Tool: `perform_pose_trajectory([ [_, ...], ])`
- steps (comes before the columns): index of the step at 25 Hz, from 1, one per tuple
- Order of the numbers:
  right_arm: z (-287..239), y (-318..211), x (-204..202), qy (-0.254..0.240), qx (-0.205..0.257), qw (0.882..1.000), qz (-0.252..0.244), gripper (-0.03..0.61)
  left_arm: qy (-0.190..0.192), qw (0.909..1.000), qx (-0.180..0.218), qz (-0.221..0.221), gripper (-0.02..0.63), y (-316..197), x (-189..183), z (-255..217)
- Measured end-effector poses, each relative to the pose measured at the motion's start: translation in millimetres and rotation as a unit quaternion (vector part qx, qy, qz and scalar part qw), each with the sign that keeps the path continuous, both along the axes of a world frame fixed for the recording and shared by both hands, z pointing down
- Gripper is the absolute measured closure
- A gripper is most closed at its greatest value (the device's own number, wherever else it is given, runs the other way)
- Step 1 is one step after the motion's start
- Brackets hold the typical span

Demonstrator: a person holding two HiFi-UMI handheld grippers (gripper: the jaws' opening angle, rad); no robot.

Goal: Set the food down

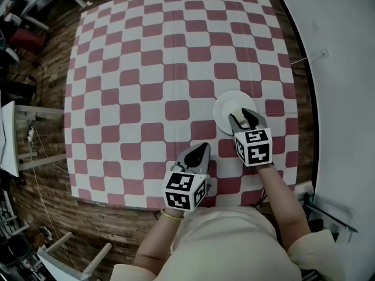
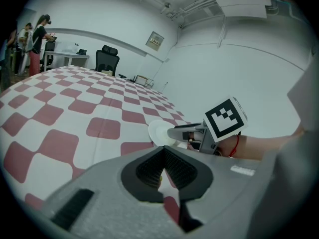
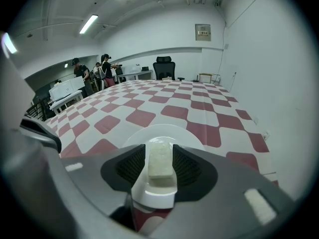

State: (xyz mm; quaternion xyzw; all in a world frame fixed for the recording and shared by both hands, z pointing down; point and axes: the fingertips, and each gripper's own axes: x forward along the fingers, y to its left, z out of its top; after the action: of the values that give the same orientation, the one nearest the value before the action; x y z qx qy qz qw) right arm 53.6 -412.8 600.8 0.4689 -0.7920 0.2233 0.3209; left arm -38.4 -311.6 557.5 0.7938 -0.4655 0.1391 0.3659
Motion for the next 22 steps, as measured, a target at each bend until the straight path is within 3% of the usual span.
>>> perform_pose_trajectory([
  [22, -34.4, 38.6, -5.4, -0.022, 0.024, 0.999, -0.008, 0.413, -0.001, 0.9996, 0.025, -0.013, 0.611, 24.2, -2.0, -24.5],
])
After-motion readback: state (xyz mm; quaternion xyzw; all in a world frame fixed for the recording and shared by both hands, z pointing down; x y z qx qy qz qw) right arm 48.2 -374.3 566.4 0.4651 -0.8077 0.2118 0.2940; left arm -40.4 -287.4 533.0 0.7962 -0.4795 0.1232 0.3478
